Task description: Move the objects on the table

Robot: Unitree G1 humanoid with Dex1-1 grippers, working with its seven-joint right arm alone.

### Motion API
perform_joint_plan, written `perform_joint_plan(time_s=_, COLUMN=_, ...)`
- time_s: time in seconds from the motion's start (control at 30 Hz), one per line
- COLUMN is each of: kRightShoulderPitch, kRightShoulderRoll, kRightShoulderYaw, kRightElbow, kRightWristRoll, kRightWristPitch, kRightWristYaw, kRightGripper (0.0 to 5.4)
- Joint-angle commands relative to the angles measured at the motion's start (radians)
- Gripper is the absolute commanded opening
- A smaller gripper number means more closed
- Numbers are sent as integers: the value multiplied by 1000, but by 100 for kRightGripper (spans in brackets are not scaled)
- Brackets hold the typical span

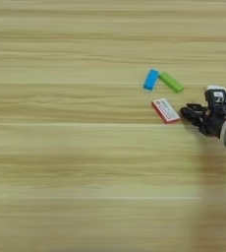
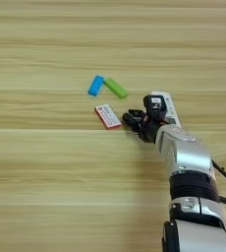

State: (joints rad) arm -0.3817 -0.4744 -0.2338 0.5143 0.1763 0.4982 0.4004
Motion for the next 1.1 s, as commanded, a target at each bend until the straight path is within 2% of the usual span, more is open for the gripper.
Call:
perform_joint_plan(time_s=0.03, kRightShoulderPitch=-37, kRightShoulderRoll=-29, kRightShoulderYaw=-3, kRightElbow=-32, kRightWristRoll=-4, kRightWristPitch=-17, kRightWristYaw=-5, kRightGripper=248)
perform_joint_plan(time_s=0.63, kRightShoulderPitch=-35, kRightShoulderRoll=-29, kRightShoulderYaw=-4, kRightElbow=-48, kRightWristRoll=-1, kRightWristPitch=-10, kRightWristYaw=-5, kRightGripper=248)
perform_joint_plan(time_s=0.77, kRightShoulderPitch=-32, kRightShoulderRoll=-19, kRightShoulderYaw=-13, kRightElbow=-112, kRightWristRoll=19, kRightWristPitch=-3, kRightWristYaw=-1, kRightGripper=248)
perform_joint_plan(time_s=1.1, kRightShoulderPitch=-47, kRightShoulderRoll=-4, kRightShoulderYaw=28, kRightElbow=-254, kRightWristRoll=7, kRightWristPitch=37, kRightWristYaw=-2, kRightGripper=248)
